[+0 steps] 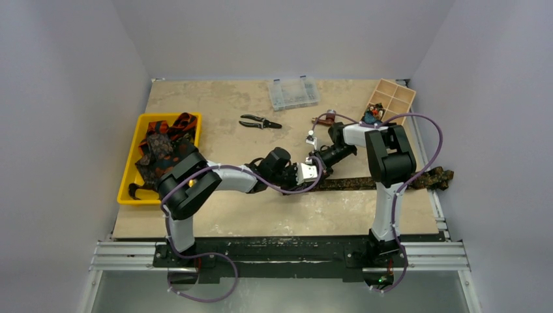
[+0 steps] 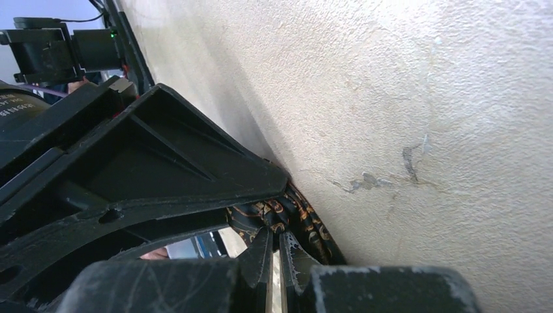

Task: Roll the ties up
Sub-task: Roll the tie at the center of the board.

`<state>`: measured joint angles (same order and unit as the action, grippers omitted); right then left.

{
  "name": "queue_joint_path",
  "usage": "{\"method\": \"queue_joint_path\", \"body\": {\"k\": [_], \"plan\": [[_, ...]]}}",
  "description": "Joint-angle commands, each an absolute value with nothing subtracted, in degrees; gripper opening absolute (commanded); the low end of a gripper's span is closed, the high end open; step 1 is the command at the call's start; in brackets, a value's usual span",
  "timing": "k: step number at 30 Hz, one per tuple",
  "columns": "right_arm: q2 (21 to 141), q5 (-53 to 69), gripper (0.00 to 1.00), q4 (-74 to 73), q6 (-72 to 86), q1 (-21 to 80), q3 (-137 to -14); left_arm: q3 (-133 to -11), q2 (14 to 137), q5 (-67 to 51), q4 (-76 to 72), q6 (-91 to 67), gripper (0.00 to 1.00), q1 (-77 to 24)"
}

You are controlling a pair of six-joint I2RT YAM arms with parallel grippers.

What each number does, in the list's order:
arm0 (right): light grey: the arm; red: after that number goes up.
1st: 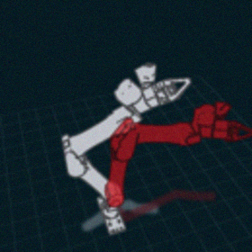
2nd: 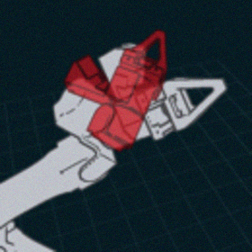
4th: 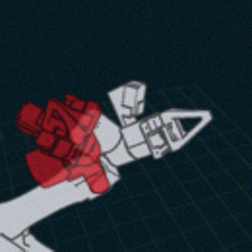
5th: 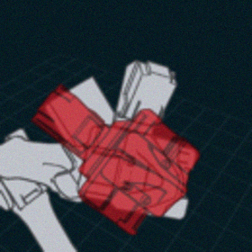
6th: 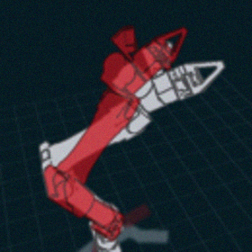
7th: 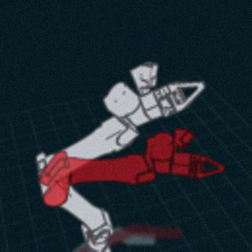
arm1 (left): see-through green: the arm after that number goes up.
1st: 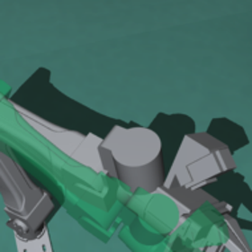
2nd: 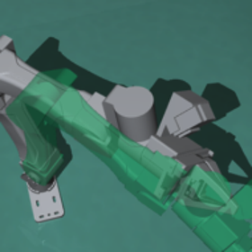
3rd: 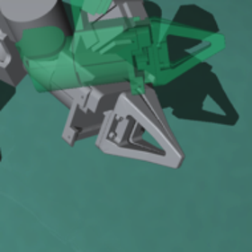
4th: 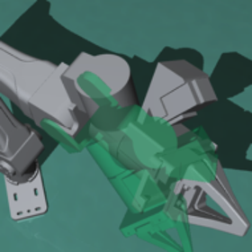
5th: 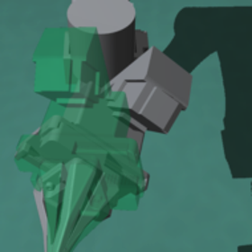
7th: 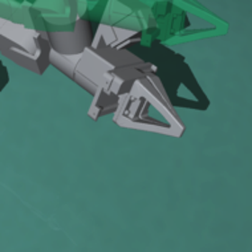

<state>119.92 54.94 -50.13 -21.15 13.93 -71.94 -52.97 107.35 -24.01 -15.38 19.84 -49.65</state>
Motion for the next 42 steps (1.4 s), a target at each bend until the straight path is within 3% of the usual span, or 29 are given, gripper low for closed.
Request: {"method": "queue_joint_path", "body": {"k": [1, 3, 7, 10, 24, 29, 30, 35, 38, 42], "plan": [[117.0, 51.3, 0.00, -51.8, -22.2, 14.4, -72.7, -51.2, 105.5, -21.4, -9.7, 24.4, 0.27, -49.3], [117.1, 48.4, 0.00, -50.6, -21.5, 14.4, -71.9, -51.1, 105.3, -22.2, -9.4, 24.3, 0.28, -49.4], [118.9, 46.4, 0.00, -48.9, -19.9, 14.6, -72.1, -50.6, 104.9, -23.7, -10.9, 23.2, 0.52, -49.1], [119.5, 44.5, 0.00, -47.5, -19.1, 14.6, -72.1, -48.9, 103.8, -28.5, -13.7, 21.4, 0.58, -47.3], [120.8, 42.5, 0.00, -44.8, -18.3, 14.5, -71.0, -49.4, 106.8, -33.5, -22.8, 17.1, 0.53, -46.4], [119.6, 44.2, 0.00, -44.6, -18.1, 14.6, -71.0, -50.7, 107.6, -32.5, -22.5, 16.5, 0.44, -46.4], [119.3, 45.1, 0.00, -44.8, -18.2, 14.6, -71.0, -50.8, 107.6, -32.1, -22.2, 16.1, 0.45, -46.5], [117.4, 49.2, 0.00, -44.2, -18.4, 15.5, -71.1, -51.0, 107.1, -30.9, -22.2, 15.0, 0.72, -46.8], [117.1, 50.2, 0.00, -44.1, -18.4, 15.9, -71.1, -51.9, 108.4, -29.8, -22.2, 15.1, 0.74, -47.5], [115.9, 51.6, 0.00, -45.2, -19.2, 16.1, -71.5, -54.6, 110.7, -28.3, -19.3, 16.7, 0.66, -48.3]]}}
